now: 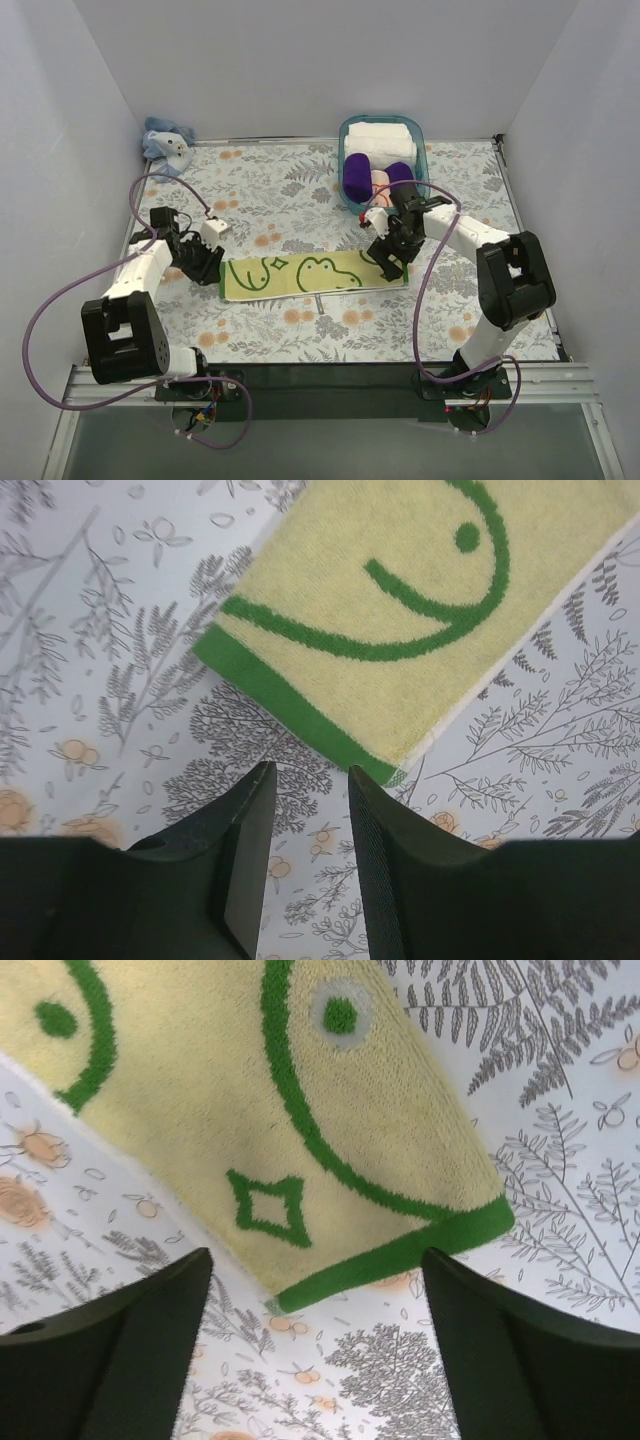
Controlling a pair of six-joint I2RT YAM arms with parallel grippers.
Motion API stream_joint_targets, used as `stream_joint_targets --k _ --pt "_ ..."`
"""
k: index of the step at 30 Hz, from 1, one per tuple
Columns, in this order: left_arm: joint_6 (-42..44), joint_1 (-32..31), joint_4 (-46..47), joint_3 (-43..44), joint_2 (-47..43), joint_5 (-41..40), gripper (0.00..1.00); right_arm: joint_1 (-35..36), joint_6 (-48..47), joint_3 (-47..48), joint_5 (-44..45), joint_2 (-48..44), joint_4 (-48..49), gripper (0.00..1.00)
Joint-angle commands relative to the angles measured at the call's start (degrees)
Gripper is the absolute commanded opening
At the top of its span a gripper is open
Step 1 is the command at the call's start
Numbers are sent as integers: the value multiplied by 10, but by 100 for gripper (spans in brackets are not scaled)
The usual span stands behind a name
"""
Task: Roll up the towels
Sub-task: Fold the towel
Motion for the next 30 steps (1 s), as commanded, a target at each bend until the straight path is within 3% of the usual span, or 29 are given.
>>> stream_joint_targets --k 1,4,11,18,23,26,30 --pt "5 -3 -6 46 -20 27 33 -10 21 7 -61 -40 -47 72" --pt "9 -20 -7 60 -5 43 33 -10 3 -13 -58 -35 -50 59" --pt "-29 -44 32 41 36 55 29 -10 -54 -37 -9 15 -42 49" --pt "-39 -44 39 18 34 50 29 -10 -76 -34 66 0 -13 50" --pt "-56 -45 37 27 0 49 34 -11 -53 -12 66 -60 -18 63" --pt "-74 -45 41 43 -14 49 37 -21 3 9 58 -84 -19 65" --pt "-94 -46 53 61 -22 46 39 -46 130 25 64 -72 -20 59"
